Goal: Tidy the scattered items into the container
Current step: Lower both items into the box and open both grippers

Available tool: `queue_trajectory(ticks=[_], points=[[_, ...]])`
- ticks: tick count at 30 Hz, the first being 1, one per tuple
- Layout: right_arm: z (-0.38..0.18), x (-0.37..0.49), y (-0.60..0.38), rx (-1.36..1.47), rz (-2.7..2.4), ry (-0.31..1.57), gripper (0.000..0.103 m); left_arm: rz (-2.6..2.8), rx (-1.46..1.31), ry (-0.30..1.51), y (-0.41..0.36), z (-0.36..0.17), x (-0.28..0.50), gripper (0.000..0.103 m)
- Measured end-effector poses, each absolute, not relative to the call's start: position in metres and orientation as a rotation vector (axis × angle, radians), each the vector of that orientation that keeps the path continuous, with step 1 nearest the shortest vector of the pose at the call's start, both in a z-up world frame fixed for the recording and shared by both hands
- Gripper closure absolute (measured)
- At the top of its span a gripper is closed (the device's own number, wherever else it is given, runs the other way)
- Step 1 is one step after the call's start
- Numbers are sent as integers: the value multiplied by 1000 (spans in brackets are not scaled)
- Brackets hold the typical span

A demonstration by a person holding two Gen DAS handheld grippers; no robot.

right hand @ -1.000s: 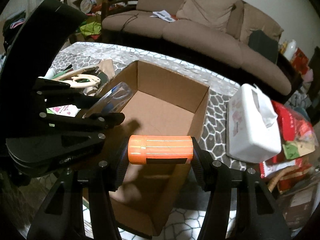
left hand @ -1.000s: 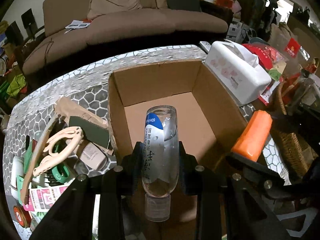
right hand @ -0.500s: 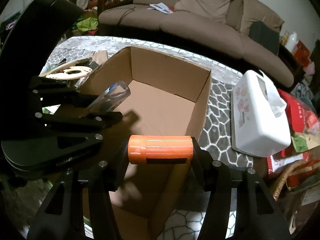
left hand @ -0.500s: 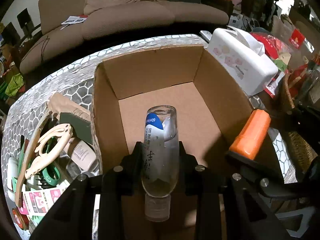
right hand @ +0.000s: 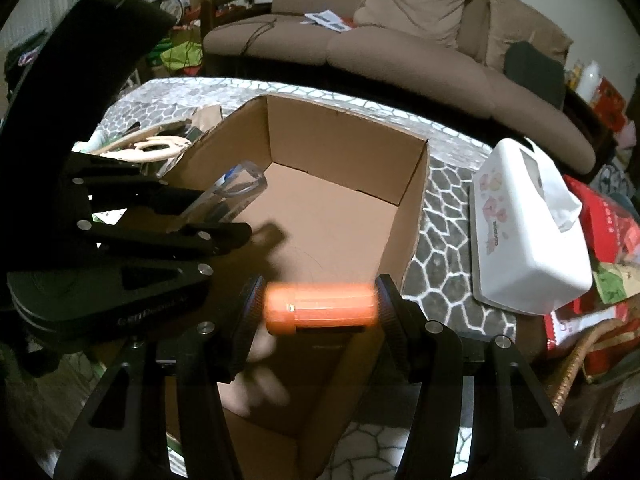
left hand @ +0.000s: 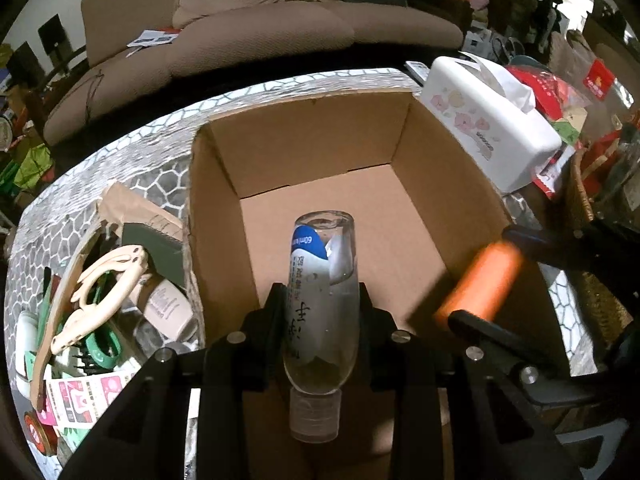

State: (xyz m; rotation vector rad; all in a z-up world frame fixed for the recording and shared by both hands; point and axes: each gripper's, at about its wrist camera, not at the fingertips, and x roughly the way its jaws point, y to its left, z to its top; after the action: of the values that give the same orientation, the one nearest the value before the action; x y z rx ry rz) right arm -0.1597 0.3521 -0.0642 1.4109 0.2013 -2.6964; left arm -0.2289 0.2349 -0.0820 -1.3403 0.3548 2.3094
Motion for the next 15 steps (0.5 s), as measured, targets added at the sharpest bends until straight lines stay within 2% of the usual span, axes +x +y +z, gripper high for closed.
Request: queue_trajectory(ticks=[4, 6, 7, 10, 15], points=[[-64, -158, 352, 1399, -2696, 217, 48, 2304, -1312, 370, 237, -82, -228, 69], [-63, -157, 353, 1387, -2691, 207, 44, 2295, -1316, 350, 237, -81, -229, 69], [-63, -156, 353, 1380, -2689, 202, 39, 2297, -1317, 349, 237, -81, -229, 67], [-63, -155, 351, 1366, -2696, 221, 38, 2317, -1313, 372, 236, -81, -229, 59], [-63, -154, 348, 1351, -2695, 265, 34, 2339, -1293, 385, 235, -78, -225, 55]])
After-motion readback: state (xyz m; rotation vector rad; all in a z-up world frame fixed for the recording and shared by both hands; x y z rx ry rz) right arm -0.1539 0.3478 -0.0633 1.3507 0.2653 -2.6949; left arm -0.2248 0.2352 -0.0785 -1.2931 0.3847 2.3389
